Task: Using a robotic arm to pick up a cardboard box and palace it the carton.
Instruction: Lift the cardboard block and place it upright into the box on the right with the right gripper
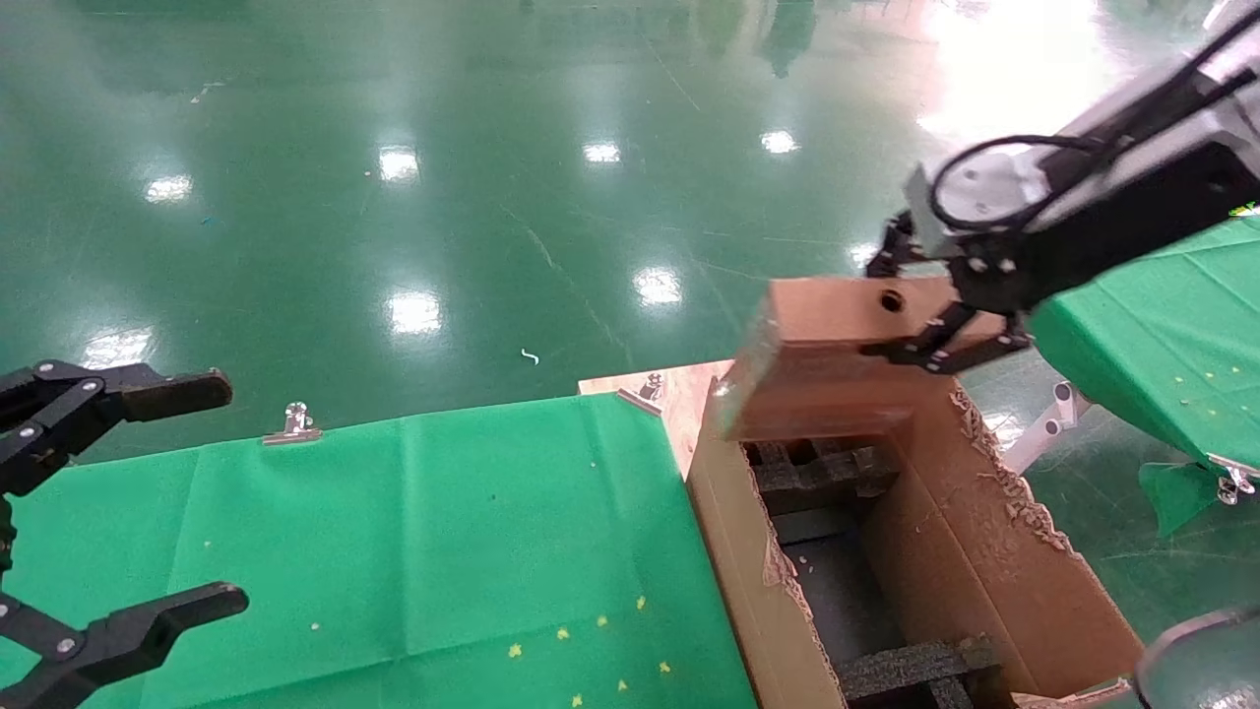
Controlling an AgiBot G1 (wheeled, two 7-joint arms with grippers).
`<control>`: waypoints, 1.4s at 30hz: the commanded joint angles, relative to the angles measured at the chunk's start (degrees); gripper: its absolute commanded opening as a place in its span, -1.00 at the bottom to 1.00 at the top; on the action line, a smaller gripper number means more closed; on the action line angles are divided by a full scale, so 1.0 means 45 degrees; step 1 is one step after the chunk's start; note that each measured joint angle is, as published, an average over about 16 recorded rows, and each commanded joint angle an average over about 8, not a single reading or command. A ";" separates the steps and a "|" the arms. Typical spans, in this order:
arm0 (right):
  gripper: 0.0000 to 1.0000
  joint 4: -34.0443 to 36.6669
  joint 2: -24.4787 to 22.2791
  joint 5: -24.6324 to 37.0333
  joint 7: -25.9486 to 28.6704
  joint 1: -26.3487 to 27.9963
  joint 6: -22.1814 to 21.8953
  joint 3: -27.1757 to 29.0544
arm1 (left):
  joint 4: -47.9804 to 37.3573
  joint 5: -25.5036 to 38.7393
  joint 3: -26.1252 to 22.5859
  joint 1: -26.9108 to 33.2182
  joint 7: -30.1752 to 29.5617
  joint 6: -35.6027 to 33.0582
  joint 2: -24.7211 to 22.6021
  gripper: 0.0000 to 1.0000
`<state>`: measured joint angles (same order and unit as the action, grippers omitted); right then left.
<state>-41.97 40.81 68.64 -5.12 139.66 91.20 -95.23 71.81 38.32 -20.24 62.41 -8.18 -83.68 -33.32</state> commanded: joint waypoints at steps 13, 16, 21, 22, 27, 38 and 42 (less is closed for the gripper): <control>-1.00 0.0736 -0.1725 -0.0220 0.1469 0.0185 -0.0492 -0.1772 | 0.0000 -0.0001 -0.0001 0.0000 0.0001 0.0000 0.0000 1.00; -1.00 0.0792 -0.2210 -0.0278 0.2567 -0.0045 -0.0892 -0.1910 | 0.0000 -0.0001 -0.0001 0.0000 0.0001 0.0001 0.0001 1.00; -1.00 0.0276 -0.3310 -0.0370 0.4513 -0.0311 -0.1810 -0.2007 | 0.0000 -0.0001 -0.0002 0.0000 0.0001 0.0001 0.0001 1.00; -1.00 0.0081 -0.3552 -0.0374 0.4872 -0.0338 -0.2001 -0.2020 | 0.0000 -0.0001 -0.0002 0.0000 0.0001 0.0001 0.0001 1.00; -1.00 -0.1153 -0.4852 -0.0317 0.6478 -0.0438 -0.2892 -0.2105 | 0.0000 -0.0002 -0.0002 0.0001 0.0001 0.0001 0.0001 1.00; -1.00 -0.2253 -0.6066 -0.0298 0.7600 -0.0495 -0.3613 -0.2226 | -0.0003 -0.0005 -0.0001 -0.0003 0.0002 0.0007 0.0002 1.00; -1.00 -0.2146 -0.5919 -0.0298 0.7494 -0.0491 -0.3540 -0.2210 | -0.0002 -0.0005 -0.0002 -0.0003 0.0002 0.0006 0.0002 1.00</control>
<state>-51.65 14.13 67.32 28.63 137.46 75.27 -105.17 71.79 38.30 -20.25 62.40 -8.17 -83.65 -33.31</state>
